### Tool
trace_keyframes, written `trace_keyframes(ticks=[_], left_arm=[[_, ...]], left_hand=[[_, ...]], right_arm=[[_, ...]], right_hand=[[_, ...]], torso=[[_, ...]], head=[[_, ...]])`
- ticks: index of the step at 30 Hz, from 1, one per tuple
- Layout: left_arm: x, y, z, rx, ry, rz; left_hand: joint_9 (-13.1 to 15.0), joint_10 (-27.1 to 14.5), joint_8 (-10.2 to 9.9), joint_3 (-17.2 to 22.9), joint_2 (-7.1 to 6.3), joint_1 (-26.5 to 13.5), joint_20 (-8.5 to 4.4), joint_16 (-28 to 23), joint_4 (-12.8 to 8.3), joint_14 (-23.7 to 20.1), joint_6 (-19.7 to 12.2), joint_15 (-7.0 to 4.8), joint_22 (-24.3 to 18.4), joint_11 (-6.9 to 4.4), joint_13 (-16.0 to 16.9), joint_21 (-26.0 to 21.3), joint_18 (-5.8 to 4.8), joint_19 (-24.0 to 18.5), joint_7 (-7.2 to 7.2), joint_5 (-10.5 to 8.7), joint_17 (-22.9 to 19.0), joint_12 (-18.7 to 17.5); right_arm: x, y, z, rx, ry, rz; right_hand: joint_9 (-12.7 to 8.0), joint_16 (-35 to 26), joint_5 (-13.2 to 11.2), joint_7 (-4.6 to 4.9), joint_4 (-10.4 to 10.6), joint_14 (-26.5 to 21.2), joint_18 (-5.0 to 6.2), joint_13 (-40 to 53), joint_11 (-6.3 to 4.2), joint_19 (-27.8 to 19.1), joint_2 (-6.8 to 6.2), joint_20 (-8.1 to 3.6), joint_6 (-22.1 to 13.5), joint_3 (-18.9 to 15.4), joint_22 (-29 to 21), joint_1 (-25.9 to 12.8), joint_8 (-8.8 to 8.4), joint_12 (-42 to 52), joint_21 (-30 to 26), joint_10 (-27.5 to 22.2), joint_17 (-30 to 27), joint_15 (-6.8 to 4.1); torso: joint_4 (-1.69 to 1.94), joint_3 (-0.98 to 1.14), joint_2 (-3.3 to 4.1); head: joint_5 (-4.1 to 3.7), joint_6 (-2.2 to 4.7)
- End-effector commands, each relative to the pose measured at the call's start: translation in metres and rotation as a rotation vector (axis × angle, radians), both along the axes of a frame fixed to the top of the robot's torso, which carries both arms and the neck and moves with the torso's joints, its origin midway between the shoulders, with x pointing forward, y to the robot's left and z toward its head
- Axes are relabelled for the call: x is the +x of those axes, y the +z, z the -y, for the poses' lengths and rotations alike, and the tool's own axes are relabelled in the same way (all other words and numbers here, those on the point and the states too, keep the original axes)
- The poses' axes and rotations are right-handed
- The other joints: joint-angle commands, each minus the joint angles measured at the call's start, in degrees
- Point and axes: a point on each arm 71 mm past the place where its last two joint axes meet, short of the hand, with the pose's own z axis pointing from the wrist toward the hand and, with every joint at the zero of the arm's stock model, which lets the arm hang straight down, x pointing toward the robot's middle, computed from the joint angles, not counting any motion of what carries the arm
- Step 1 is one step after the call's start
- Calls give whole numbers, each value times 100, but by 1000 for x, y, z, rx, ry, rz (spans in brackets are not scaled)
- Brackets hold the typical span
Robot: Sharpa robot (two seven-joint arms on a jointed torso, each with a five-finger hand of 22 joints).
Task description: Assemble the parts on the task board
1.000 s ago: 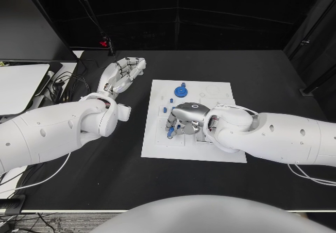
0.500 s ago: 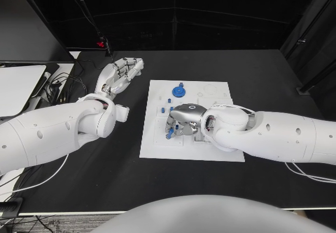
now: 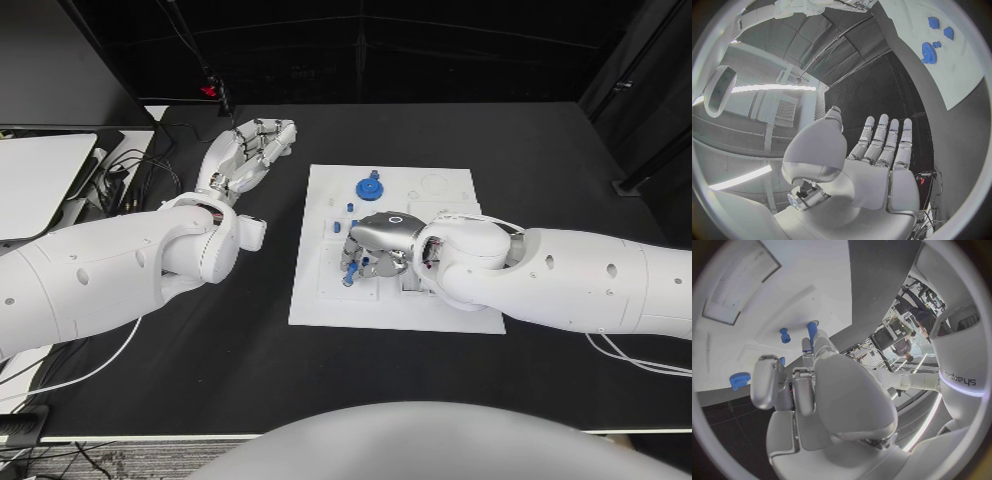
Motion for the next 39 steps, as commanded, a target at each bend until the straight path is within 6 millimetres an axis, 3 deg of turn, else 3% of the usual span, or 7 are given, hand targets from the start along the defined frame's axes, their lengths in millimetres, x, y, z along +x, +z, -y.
trace_keyframes(ticks=[1,39], left_arm=[[-2,7,1,-28,-23,87],[-2,7,1,-26,-19,87]], left_hand=[[-9,-43,35,-36,22,7,-5,37,9,-48,-53,1,-10,16,-7,21,-74,-8,749,21,-5,19],[-13,-50,44,-44,44,17,-5,52,10,-50,-59,3,-12,17,-8,22,-72,-9,750,39,-22,29]], right_arm=[[0,-5,1,-26,1,-6],[-1,-8,-3,-58,1,-30]], right_hand=[[10,23,24,36,4,555,87,-5,23,-35,57,1,-10,31,378,-21,30,-26,-38,-5,1308,46],[6,15,24,42,14,549,93,-4,31,-49,49,9,-19,38,361,-40,15,-40,-62,-12,1284,53]], torso=[[-2,-3,-2],[0,-2,-2]], head=[[-5,0],[-11,0]])
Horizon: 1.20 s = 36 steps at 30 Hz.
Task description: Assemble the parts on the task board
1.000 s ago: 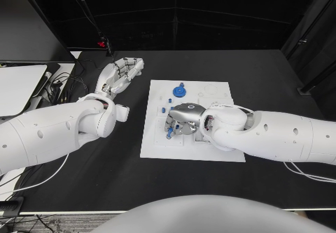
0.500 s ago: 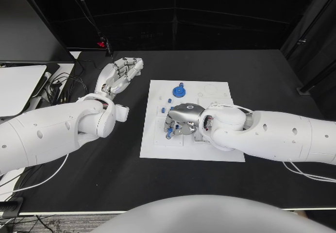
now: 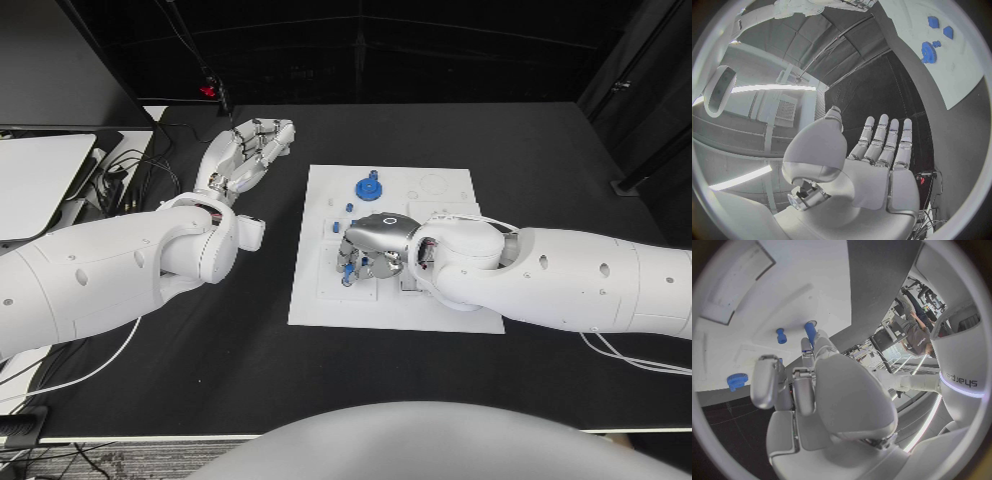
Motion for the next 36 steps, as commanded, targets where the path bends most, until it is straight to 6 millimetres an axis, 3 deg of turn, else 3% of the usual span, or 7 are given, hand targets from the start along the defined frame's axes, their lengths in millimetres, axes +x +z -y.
trace_keyframes(ticks=[1,36], left_arm=[[-2,7,1,-27,-21,86],[-1,7,1,-25,-21,84]], left_hand=[[-7,-29,23,-31,44,17,-5,28,-4,-50,-37,3,-9,-4,-9,22,-71,-9,771,40,-8,30],[-10,-37,29,-36,61,28,-5,40,-4,-50,-43,6,-9,-3,-10,24,-69,-7,772,49,-21,38]], right_arm=[[-1,-7,2,-46,-8,-25],[-2,-5,-2,-24,4,-21]], right_hand=[[4,15,18,16,-3,549,93,-2,30,-49,40,9,13,23,361,1,13,-40,-33,-11,1284,53],[0,13,21,20,-2,548,94,-2,34,-51,38,14,1,34,359,-3,1,-48,-36,-21,1278,57]], torso=[[-1,2,0],[-1,2,4]], head=[[4,0],[-13,0]])
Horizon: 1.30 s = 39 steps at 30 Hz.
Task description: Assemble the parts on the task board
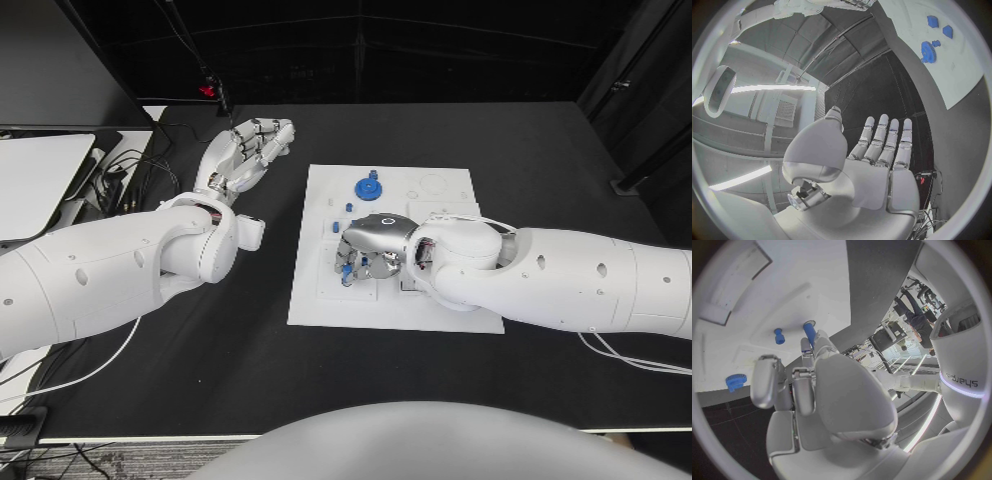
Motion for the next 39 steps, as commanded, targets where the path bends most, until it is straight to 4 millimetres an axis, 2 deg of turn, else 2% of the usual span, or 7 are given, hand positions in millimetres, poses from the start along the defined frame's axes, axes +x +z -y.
trace_keyframes(ticks=[1,14,19,29,35,39], left_arm=[[-2,7,2,-26,-22,84],[-1,7,1,-25,-20,83],[-1,7,1,-25,-20,83],[-1,7,0,-24,-18,83],[-1,7,0,-24,-19,82],[-1,6,0,-24,-19,82]], left_hand=[[-5,-38,30,-36,38,5,-5,20,-4,-50,-23,6,-10,-2,-5,23,-70,-7,751,19,-5,19],[-5,-38,30,-36,38,5,-5,20,-4,-50,-23,6,-10,-2,-5,23,-70,-7,751,19,-5,19],[-7,-42,36,-42,49,12,-4,30,-4,-49,-27,9,-13,-2,-6,24,-68,-8,752,22,-16,26],[-8,-43,36,-43,49,12,-4,31,-4,-49,-27,9,-13,-2,-6,25,-68,-8,752,23,-17,26],[-8,-43,36,-43,49,12,-4,31,-4,-49,-27,9,-13,-2,-6,25,-68,-8,752,23,-17,26],[-8,-43,36,-43,49,12,-4,31,-4,-49,-27,9,-13,-2,-6,25,-68,-8,752,23,-17,26]], right_arm=[[-2,-5,1,-26,0,-19],[-2,-5,1,-21,0,-25],[-3,-5,0,-21,1,-31],[-4,-4,0,-14,-1,-36],[-4,-4,1,-9,-8,-31],[-3,-5,2,-21,-14,-37]], right_hand=[[4,14,26,9,-8,569,94,0,34,-30,40,-7,34,42,359,-5,24,-25,-36,-21,1279,36],[2,12,28,11,-9,568,95,0,35,-30,40,-5,29,48,358,-4,18,-27,-38,-25,1273,38],[1,11,28,12,-9,568,95,0,36,-32,40,-5,28,49,356,-5,17,-27,-40,-26,1272,38],[1,11,28,12,-9,568,95,1,36,-32,41,-5,28,50,356,-5,16,-27,-40,-26,1272,38],[0,9,32,13,-11,566,96,1,36,-33,43,-3,24,59,355,-3,11,-27,-43,-26,1266,39],[-1,10,33,13,-14,567,97,1,36,-34,43,-2,23,63,353,0,9,-28,-45,-27,1268,39]], torso=[[1,1,0],[-3,3,-2],[6,3,-6],[-2,-1,-6],[-3,4,-2],[10,-1,-4]], head=[[-5,0],[-8,0],[-25,0],[-28,0],[-24,0],[-52,0]])
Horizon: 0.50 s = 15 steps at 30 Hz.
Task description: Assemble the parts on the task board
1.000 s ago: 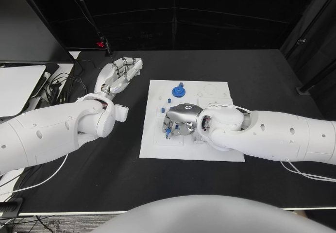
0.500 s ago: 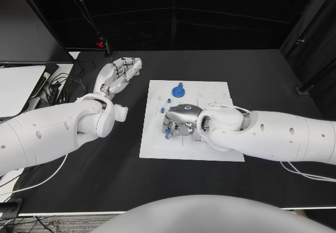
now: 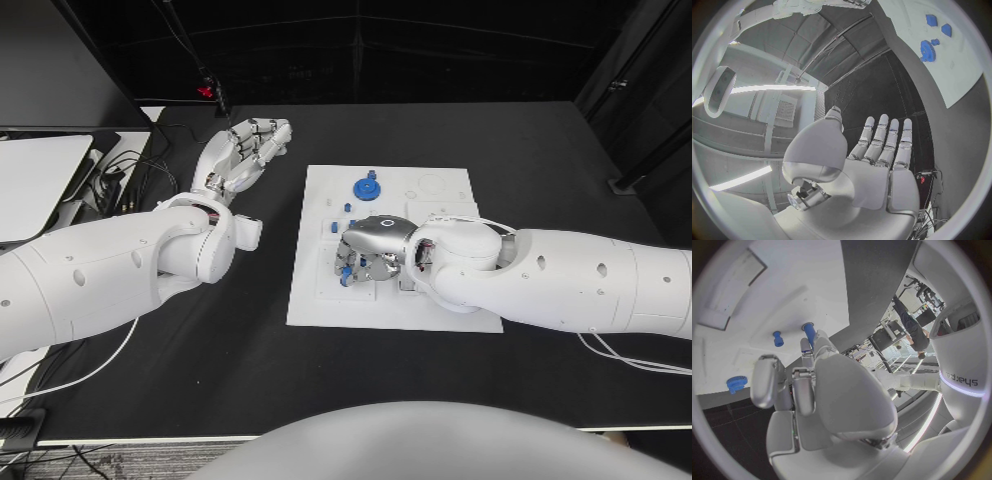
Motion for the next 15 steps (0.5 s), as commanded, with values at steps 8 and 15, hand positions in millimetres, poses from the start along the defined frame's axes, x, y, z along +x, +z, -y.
trace_keyframes(ticks=[8,15], left_arm=[[-2,7,1,-26,-24,79],[-2,6,2,-26,-25,78]], left_hand=[[-10,-47,41,-47,60,19,-5,40,-4,-48,-31,13,-13,-1,-7,25,-65,-10,753,25,-14,32],[-10,-47,41,-47,60,19,-5,41,-4,-48,-31,14,-13,-1,-7,25,-65,-10,753,25,-14,32]], right_arm=[[0,-6,2,-52,-18,-36],[-1,-6,1,-60,-17,-42]], right_hand=[[3,13,25,-6,6,566,100,5,20,-38,49,1,29,49,346,-8,2,-28,-31,-19,1266,42],[-7,7,24,11,6,562,102,3,36,-42,26,10,-6,63,341,-18,-29,-37,-40,-61,1249,54]], torso=[[2,-3,-2],[4,1,0]], head=[[-8,0],[-6,0]])
